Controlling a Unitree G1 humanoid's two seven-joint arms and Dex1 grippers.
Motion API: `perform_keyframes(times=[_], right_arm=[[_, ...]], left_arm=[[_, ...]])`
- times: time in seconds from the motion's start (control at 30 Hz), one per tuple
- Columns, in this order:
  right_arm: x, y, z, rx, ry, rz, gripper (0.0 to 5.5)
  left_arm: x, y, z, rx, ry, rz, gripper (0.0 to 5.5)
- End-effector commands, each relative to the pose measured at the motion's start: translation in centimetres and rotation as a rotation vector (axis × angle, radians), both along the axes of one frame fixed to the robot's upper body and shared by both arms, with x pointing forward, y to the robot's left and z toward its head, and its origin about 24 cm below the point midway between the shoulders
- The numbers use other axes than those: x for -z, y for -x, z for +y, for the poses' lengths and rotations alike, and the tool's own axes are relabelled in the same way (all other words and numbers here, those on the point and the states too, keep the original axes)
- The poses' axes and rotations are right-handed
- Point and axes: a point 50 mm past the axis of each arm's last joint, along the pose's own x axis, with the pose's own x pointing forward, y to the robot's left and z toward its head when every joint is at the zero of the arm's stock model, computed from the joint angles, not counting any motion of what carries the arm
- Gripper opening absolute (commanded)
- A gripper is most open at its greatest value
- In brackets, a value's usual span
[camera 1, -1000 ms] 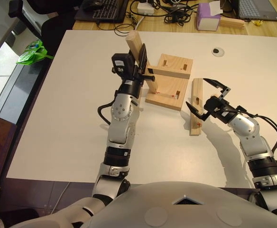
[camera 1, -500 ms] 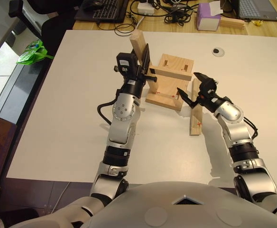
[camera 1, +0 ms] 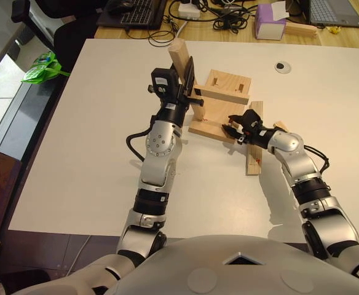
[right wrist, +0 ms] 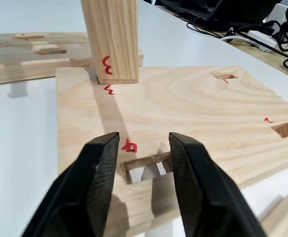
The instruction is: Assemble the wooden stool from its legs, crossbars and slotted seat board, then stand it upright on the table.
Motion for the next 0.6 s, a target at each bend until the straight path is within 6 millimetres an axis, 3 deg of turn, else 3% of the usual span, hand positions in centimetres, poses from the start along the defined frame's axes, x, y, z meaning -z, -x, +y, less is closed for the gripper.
perform_keyframes(times=[0.03, 0.13, 0.23, 0.3, 0.37, 0.5, 0.57, 0.6], right_arm=[[2.8, 1.6, -1.2, -0.011, 0.173, 0.195, 1.02], [3.5, 2.1, -1.3, 0.004, 0.194, 0.245, 0.5], [3.8, 2.3, -1.3, 0.006, 0.208, 0.269, 0.01], [3.9, 2.5, -1.4, 0.011, 0.215, 0.278, 0.0], [4.0, 2.6, -1.3, 0.013, 0.218, 0.285, 0.0], [4.1, 3.0, -1.0, -0.011, 0.221, 0.297, 0.0], [4.1, 3.1, -0.9, -0.016, 0.224, 0.297, 0.0], [4.0, 3.1, -1.0, -0.017, 0.226, 0.296, 0.0]], left_arm=[[10.2, 3.3, 0.7, 0.026, -0.132, 0.565, 1.04], [10.3, 3.4, 0.6, 0.036, -0.064, 0.606, 1.04], [9.5, 3.3, 0.7, 0.098, -0.319, 0.474, 1.04], [9.2, 3.5, 0.3, 0.149, -0.434, 0.416, 1.04], [9.5, 3.6, 0.1, 0.139, -0.375, 0.459, 1.06], [11.2, 3.6, 1.3, 0.016, -0.025, 0.688, 1.06], [11.4, 3.6, 1.6, 0.014, -0.011, 0.713, 1.05], [11.1, 3.6, 1.5, 0.039, -0.086, 0.673, 1.04]])
